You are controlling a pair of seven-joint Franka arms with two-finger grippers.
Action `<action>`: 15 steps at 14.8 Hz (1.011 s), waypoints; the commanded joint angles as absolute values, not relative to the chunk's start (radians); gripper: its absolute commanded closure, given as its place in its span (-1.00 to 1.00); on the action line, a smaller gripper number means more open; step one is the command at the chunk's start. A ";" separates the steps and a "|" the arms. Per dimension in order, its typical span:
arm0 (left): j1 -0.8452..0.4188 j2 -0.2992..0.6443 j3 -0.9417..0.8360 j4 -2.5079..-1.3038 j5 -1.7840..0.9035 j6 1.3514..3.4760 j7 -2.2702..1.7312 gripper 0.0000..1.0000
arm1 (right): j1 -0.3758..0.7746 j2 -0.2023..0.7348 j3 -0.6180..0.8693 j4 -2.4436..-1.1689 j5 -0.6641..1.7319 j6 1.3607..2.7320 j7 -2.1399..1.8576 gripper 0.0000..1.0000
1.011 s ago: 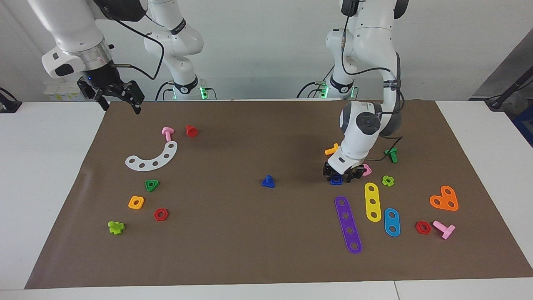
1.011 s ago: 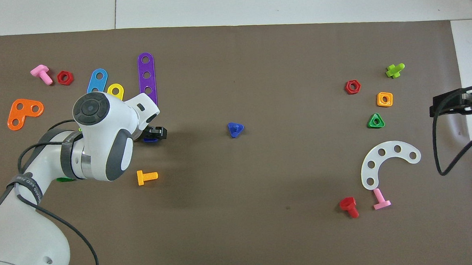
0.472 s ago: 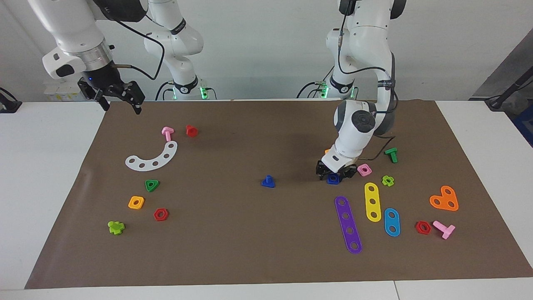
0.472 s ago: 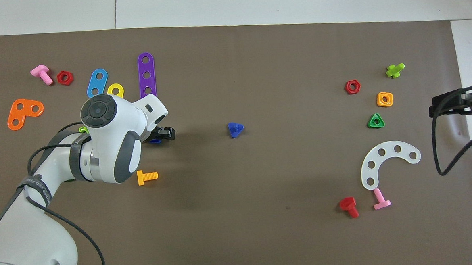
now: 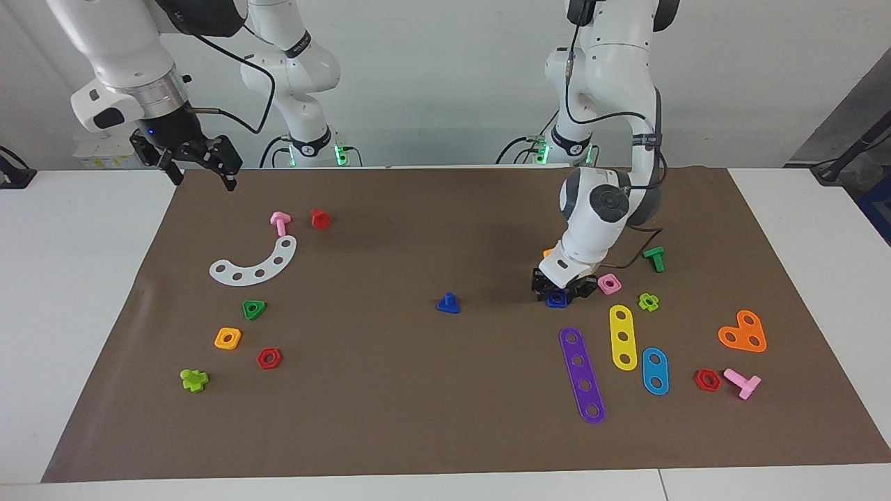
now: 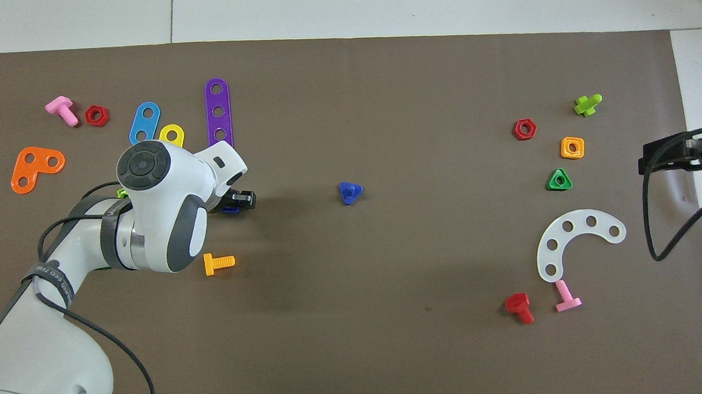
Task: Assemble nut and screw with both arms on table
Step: 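Grasp the navy square nut with the left gripper, then lift the navy nut and carry it over the blue bolt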
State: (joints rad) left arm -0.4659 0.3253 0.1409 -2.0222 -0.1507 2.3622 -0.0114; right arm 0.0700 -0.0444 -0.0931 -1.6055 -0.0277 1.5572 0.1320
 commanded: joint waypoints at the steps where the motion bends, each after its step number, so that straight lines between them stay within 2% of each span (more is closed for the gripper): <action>1: -0.468 0.305 0.149 -2.049 -0.172 2.375 0.029 -0.18 | 0.049 -0.049 -0.083 -1.609 -0.023 1.545 0.117 -1.00; 5: -0.465 0.305 0.150 -2.046 -0.170 2.373 0.044 0.09 | 0.049 -0.049 -0.083 -1.609 -0.023 1.545 0.117 -1.00; 11: -0.465 0.308 0.153 -2.037 -0.169 2.367 0.045 0.70 | 0.051 -0.049 -0.081 -1.608 -0.023 1.545 0.120 -1.00; 15: -0.468 0.321 0.155 -1.935 -0.170 2.261 0.019 0.85 | 0.048 -0.049 -0.081 -1.609 -0.023 1.546 0.120 -1.00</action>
